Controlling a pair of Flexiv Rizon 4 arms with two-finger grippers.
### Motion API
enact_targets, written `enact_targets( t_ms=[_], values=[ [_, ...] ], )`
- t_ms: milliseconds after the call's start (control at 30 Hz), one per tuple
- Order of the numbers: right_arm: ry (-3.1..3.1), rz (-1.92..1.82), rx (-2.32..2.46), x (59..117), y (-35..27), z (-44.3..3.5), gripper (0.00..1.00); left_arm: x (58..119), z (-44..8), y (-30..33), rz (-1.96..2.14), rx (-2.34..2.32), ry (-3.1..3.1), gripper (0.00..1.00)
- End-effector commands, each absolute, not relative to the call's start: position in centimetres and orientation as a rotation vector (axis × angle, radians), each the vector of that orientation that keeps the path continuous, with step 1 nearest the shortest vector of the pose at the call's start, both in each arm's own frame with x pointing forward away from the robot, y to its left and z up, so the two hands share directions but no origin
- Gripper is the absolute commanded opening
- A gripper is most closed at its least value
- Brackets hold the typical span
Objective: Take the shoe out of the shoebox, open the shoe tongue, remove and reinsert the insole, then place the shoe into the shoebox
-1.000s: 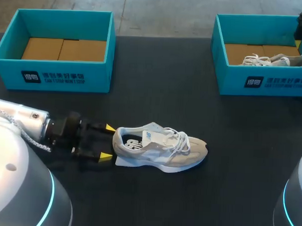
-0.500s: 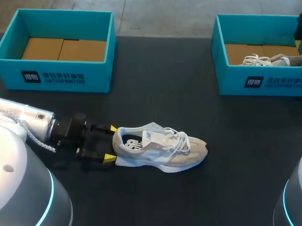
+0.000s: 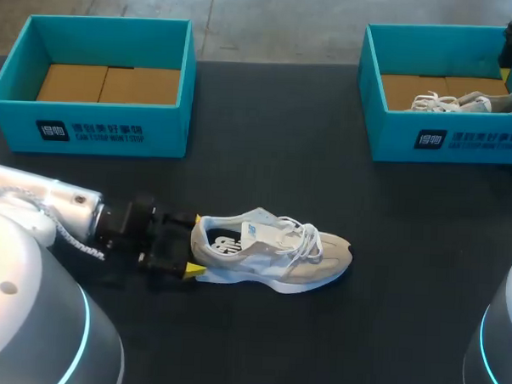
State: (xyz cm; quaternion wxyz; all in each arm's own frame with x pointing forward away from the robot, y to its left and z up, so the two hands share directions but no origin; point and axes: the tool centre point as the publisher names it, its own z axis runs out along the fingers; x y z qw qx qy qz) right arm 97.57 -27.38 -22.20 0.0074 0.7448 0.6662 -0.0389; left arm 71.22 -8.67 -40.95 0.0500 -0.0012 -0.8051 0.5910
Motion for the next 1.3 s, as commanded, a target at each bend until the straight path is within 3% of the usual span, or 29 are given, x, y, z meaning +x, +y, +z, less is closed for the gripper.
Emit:
enact_targets(
  t_ms=[33,1300],
  values=[
    [2.081,-0.119,2.328,97.4,-27.3,-22.2,1.0,71.3,-41.3,-9.3,1.804,-0.002,-2.447,1.0],
    [2.081,-0.119,2.328,97.4,-27.3,-22.2,1.0,70.9,-41.8,-11.7,1.854,-0.004,-2.389,1.0]
  ],
)
